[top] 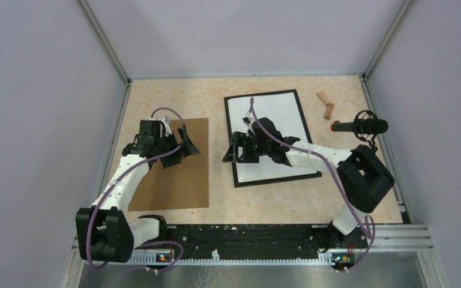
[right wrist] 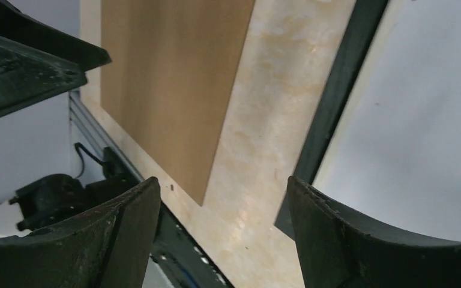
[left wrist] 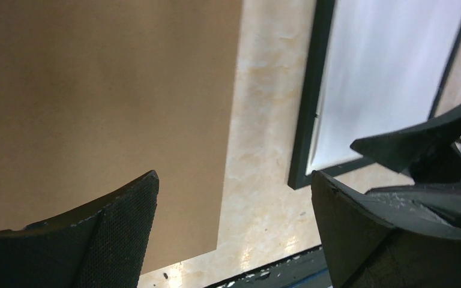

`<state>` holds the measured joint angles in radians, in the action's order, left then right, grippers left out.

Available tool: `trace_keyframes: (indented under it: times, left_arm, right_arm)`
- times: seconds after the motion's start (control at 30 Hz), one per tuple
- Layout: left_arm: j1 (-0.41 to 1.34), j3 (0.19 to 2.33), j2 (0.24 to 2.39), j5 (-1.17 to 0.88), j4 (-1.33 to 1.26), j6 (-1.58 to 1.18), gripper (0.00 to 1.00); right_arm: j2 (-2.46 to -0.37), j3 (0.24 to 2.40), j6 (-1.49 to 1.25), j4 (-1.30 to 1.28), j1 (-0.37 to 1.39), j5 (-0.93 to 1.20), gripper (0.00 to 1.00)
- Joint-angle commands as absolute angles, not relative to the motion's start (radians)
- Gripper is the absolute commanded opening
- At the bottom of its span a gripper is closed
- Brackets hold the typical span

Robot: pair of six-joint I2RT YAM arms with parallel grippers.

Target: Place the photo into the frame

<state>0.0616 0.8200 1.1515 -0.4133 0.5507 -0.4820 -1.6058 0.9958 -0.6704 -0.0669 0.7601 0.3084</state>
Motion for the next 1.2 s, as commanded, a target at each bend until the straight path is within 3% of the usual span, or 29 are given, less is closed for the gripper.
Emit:
trace_keyframes:
  times: [0.0, 0.27, 0.37, 0.6, 0.8, 1.17]
  left_arm:
    - [0.054, 0.792, 1.178, -0.225, 0.544, -0.6, 0.99]
    - [-0.146, 0.846, 1.245, -0.017, 0.488, -0.643, 0.99]
    - [-0.155, 0.868, 1.287, 0.244, 0.449, -0.591, 0.99]
    - [-0.172, 1.019, 1.526, 0.569, 0.448, -0.336, 0.99]
    - [-0.266, 0.995, 1.605, 0.359, 0.31, -0.204, 0.98]
    - [-0.401, 1.045, 1.709, 0.012, 0.293, -0.14, 0.99]
  right_arm:
    - [-1.719, 1.003, -0.957, 0.196, 0.808, 0.416, 0.75]
    - [-1.841, 1.062, -0.975, 0.191, 0.929, 0.294, 0.75]
    - [-1.873, 1.093, -0.967, 0.176, 0.949, 0.271, 0.79]
    - [-1.936, 1.225, -0.951, -0.052, 0.953, 0.12, 0.84]
    - [-1.979, 1.279, -0.942, -0.077, 0.954, 0.079, 0.85]
    - [-2.103, 1.471, -0.969, -0.262, 0.976, 0.003, 0.86]
